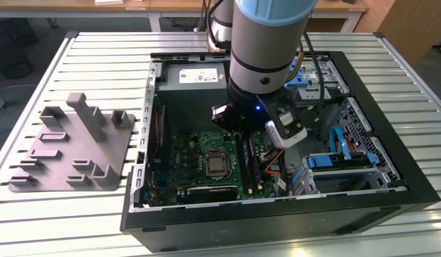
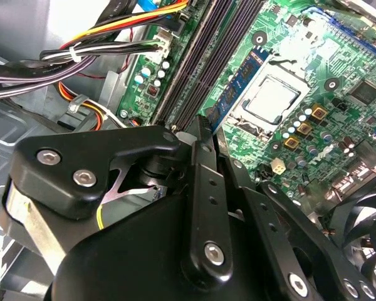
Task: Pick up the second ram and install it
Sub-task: 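Insert the second ram into the second slot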
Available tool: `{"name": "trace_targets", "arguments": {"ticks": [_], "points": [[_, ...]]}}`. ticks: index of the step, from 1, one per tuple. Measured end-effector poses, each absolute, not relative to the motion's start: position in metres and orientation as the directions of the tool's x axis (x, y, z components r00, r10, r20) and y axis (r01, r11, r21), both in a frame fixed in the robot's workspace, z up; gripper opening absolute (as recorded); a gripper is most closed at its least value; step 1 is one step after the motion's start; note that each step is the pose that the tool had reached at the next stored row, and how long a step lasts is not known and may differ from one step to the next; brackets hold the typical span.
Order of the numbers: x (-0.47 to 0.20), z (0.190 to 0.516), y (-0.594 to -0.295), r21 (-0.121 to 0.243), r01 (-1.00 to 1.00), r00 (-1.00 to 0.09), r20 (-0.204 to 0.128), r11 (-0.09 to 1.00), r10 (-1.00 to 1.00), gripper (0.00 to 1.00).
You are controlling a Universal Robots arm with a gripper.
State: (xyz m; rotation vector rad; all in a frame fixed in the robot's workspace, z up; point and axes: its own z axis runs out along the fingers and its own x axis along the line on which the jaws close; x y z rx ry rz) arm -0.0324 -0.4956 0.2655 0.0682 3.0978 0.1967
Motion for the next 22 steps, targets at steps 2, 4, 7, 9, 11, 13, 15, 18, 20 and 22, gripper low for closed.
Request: {"name": "trace_targets", "arguments": {"ticks": [2, 4, 7, 9, 11, 13, 15, 18, 20, 22], "points": [[-0.0324, 0.2650, -0.4957, 0.127, 0.041, -0.998, -0.034, 0.991, 0.046, 0.14], [-0.0324, 0.2645, -0.4957, 0.127, 0.041, -0.998, -0.034, 0.991, 0.046, 0.14], [-0.0324, 0.2637, -0.4958, 0.127, 0.041, -0.998, -0.034, 0.991, 0.046, 0.14], [-0.0324, 0.2631, -0.4959, 0.127, 0.041, -0.998, -0.034, 0.991, 0.046, 0.14], [-0.0324, 0.2625, -0.4959, 0.127, 0.041, -0.998, -0.034, 0.991, 0.046, 0.14], [-0.0324, 0.2619, -0.4960, 0.127, 0.041, -0.998, -0.034, 0.991, 0.046, 0.14], [-0.0324, 0.2612, -0.4960, 0.127, 0.041, -0.998, -0.034, 0.991, 0.046, 0.14], [-0.0324, 0.2602, -0.4960, 0.127, 0.041, -0.998, -0.034, 0.991, 0.046, 0.14], [-0.0324, 0.2597, -0.4961, 0.127, 0.041, -0.998, -0.034, 0.991, 0.046, 0.14], [-0.0324, 0.2588, -0.4961, 0.127, 0.041, -0.998, -0.034, 0.991, 0.046, 0.14]]}}
